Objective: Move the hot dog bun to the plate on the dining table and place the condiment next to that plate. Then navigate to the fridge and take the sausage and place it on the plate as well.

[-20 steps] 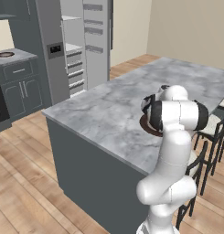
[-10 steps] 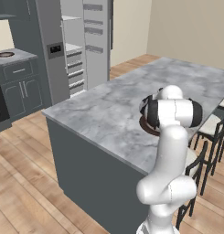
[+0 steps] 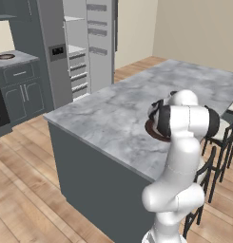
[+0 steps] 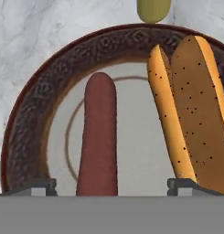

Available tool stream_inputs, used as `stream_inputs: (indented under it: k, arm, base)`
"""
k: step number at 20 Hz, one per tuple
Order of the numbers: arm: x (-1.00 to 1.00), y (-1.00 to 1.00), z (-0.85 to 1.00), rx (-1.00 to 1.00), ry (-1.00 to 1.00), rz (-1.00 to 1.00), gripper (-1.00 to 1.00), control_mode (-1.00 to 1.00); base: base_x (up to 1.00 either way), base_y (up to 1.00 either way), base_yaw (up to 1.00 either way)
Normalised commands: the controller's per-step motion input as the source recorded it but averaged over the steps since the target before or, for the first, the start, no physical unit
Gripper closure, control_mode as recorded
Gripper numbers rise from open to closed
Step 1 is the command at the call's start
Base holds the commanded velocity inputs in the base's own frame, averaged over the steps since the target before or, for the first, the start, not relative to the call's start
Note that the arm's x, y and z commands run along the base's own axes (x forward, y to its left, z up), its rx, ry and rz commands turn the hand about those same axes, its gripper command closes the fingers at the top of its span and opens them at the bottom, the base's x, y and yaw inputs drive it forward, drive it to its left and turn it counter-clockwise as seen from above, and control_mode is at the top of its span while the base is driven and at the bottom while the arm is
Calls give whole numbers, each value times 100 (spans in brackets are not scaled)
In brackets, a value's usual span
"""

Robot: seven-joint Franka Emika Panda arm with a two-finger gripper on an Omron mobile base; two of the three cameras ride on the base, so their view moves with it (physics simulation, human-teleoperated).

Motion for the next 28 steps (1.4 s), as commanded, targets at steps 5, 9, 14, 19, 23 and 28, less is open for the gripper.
stream_inputs:
  k: [5,9,14,19,23,28]
  arm:
    - [-48,0,69,-5,-20,0,-100,-100]
    - [-44,2,73,0,-12,0,-100,-100]
    - [-47,11,81,0,-9,0,-100,-100]
    - [-48,21,74,0,-9,0,-100,-100]
    - [-52,53,41,-1,-3,0,-100,-100]
    - [-55,53,48,-6,-8,0,-100,-100]
  base:
    - [0,0,0]
    - [0,0,0]
    - [0,0,0]
    - [0,0,0]
    - [0,0,0]
    - [0,0,0]
